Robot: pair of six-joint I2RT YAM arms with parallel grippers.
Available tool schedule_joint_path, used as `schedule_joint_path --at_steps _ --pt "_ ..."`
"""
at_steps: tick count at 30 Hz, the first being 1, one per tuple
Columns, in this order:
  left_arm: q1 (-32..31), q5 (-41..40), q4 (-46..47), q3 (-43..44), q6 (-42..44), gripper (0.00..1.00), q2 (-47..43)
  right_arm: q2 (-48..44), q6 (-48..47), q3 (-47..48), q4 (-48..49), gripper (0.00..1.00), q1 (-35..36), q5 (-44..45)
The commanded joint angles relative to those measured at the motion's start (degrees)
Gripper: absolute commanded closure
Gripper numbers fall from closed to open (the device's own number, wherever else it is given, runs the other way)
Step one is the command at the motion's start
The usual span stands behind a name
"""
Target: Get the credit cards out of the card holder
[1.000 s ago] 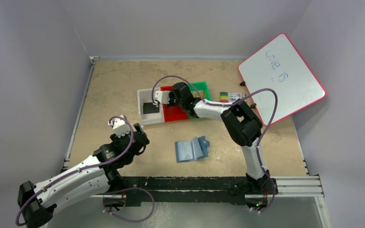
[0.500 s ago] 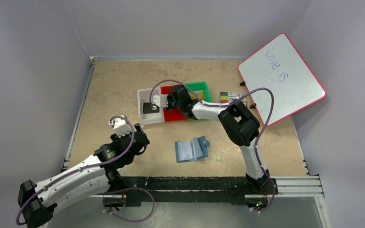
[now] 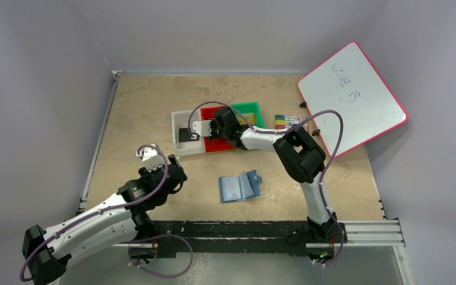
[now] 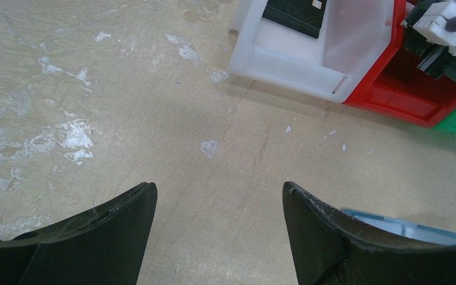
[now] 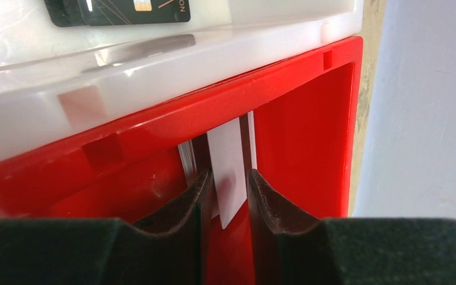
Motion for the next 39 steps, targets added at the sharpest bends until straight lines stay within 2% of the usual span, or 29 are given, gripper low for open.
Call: schedule_joint_path --at_steps 1,12,14,18,22,25,27,28,29,30,32,36,39 --pt "0.3 -0.4 0.6 1.2 0.6 0.23 0.1 -4.5 0.4 -0.2 -0.2 0.67 0.0 -1.2" --pt "0.3 -0.1 0.6 1.1 0.7 0.23 0.1 -6.0 3.8 -0.4 0.9 0.62 -0.1 -3.2" --pt "0.3 -0.1 0.6 1.1 0.6 0.23 0.0 -6.9 6.8 -0.4 2.1 0.61 -0.3 -3.6" --pt "0.3 -0.2 0.4 1.2 0.6 0.23 -0.1 -11.2 20.2 -1.5 6.0 0.61 -1.4 -6.6" --pt "0.3 -0.9 -0.1 1.2 -0.1 0.24 -0.7 -15.9 35.9 -5.1 9.7 0.68 -2.0 -11.1" --pt "0.3 -1.4 -0.3 1.1 -0.4 0.24 -1.4 -16.6 49.0 -6.4 10.5 0.74 -2.0 -7.7" --pt "0.3 -1.6 -0.6 1.1 -0.6 0.24 -1.7 -15.2 58.4 -4.6 6.1 0.84 -2.0 -2.9" --pt "0.3 -1.6 -0.6 1.1 -0.7 0.24 -1.9 -13.7 63.6 -2.4 1.9 0.94 -2.0 -0.3" --pt "0.3 -1.6 -0.7 1.1 -0.8 0.24 -1.9 -12.0 67.7 0.8 -3.8 1.00 -2.0 1.7" --pt "0.3 -1.7 -0.7 1.1 -0.8 0.24 -2.0 -9.9 70.7 4.2 -10.1 1.00 -2.1 2.4" --pt "0.3 -1.7 -0.9 1.3 -0.8 0.24 -2.0 -7.8 74.3 7.4 -16.3 1.00 -2.2 2.5" --pt "0.3 -1.6 -0.9 1.4 -0.6 0.24 -2.0 -10.0 77.9 1.6 -10.3 1.00 -2.1 1.6" --pt "0.3 -1.5 -0.7 1.4 -0.5 0.24 -1.7 -7.3 80.0 4.5 -15.0 1.00 -2.1 0.7"
